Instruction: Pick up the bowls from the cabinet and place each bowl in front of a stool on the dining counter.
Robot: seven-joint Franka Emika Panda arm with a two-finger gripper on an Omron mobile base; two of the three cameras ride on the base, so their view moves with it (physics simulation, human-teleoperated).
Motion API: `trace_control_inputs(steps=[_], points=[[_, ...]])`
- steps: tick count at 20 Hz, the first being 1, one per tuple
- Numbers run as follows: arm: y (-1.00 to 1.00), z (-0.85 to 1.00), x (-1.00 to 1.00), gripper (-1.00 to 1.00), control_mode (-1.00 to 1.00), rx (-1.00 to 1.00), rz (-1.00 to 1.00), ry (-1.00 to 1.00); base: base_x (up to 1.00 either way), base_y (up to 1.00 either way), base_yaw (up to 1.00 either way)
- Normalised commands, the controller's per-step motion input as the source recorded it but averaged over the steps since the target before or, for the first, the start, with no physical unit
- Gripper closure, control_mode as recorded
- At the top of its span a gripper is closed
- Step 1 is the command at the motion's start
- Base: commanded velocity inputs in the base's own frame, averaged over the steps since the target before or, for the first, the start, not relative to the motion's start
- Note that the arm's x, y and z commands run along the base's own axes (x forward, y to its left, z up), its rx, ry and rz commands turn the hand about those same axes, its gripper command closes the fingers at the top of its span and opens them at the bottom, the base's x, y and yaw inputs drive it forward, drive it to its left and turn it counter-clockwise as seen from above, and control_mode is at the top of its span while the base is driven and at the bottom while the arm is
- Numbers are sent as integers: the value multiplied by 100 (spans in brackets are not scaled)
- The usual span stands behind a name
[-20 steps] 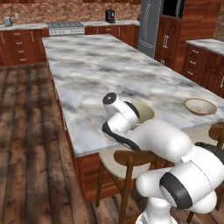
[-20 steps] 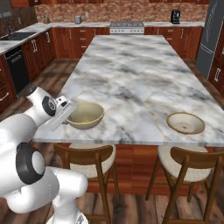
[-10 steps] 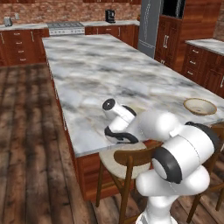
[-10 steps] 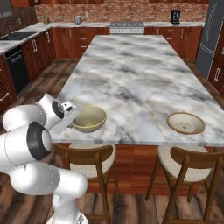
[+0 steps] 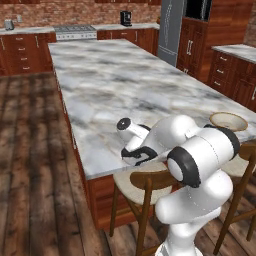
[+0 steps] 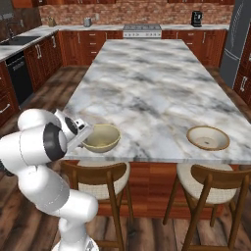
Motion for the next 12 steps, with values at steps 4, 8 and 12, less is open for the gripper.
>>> trace_control_inputs(steps=[4, 8, 12], points=[[1, -16, 16, 100, -100, 8, 0, 0, 0, 0, 0], [3, -8, 20, 100, -100, 6, 0, 1, 0, 0, 0], [5, 0, 17, 100, -100, 7, 0, 4, 0, 0, 0]])
